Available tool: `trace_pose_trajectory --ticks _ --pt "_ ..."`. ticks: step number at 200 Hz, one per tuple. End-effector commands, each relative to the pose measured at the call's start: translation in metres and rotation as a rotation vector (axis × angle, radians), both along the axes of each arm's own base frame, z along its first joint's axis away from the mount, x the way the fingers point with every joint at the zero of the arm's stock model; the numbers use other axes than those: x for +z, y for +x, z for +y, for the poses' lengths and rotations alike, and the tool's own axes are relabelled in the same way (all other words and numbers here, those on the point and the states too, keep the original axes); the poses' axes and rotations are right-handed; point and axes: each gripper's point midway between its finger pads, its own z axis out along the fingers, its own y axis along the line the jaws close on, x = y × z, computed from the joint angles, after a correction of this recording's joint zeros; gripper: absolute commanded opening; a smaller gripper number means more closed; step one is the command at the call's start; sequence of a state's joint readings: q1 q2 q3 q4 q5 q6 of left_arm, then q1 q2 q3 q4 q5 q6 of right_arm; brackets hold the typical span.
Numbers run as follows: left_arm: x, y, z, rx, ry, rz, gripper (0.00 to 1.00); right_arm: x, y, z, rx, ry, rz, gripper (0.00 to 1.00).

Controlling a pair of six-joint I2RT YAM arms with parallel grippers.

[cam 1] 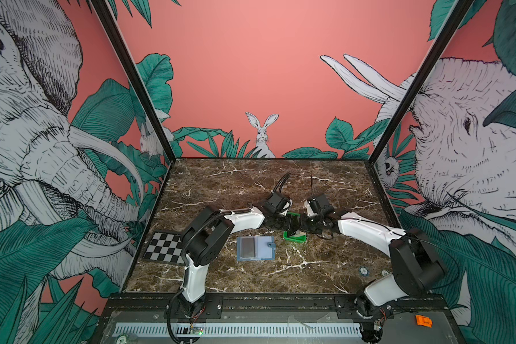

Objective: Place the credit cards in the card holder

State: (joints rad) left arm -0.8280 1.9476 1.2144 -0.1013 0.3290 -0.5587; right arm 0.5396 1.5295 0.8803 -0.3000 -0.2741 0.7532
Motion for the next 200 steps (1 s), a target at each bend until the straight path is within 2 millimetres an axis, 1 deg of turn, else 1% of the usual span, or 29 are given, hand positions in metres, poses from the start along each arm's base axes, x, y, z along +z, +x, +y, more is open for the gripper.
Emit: trace_pose_trajectory --ticks 1,18,38,68,100,111,142,164,186,200 --pt "-0.013 -0.007 0.005 0.005 0.025 0.028 0.11 0.003 0.004 0.006 0.001 0.017 -0.016 0.14" --pt "-0.011 -0.008 0.006 0.007 0.021 0.026 0.11 0.002 0.004 0.004 -0.011 0.01 -0.022 0.1" --pt "-0.003 -0.008 0.008 0.011 0.015 0.01 0.11 0.001 0.004 0.001 -0.038 0.006 -0.022 0.06" --pt "0.025 -0.008 0.017 0.034 -0.018 -0.049 0.11 0.012 0.004 -0.002 -0.07 0.025 -0.043 0.03" --pt "0.051 -0.018 0.021 0.043 -0.1 -0.064 0.15 0.027 -0.002 -0.008 -0.1 0.036 -0.062 0.01" --pt "0.061 -0.024 0.024 0.046 -0.14 -0.069 0.16 0.032 -0.005 -0.011 -0.11 0.045 -0.069 0.01" --pt "0.078 -0.041 0.038 0.066 -0.23 -0.074 0.17 0.05 -0.015 -0.014 -0.098 0.088 -0.116 0.0" --pt "0.086 -0.054 0.046 0.085 -0.315 -0.065 0.21 0.069 -0.022 -0.011 -0.052 0.145 -0.175 0.0" --pt "0.09 -0.068 0.054 0.083 -0.408 -0.014 0.24 0.086 -0.031 -0.007 -0.014 0.214 -0.23 0.0" --pt "0.101 -0.075 0.058 0.078 -0.492 0.007 0.25 0.095 -0.037 -0.003 0.006 0.271 -0.254 0.0"
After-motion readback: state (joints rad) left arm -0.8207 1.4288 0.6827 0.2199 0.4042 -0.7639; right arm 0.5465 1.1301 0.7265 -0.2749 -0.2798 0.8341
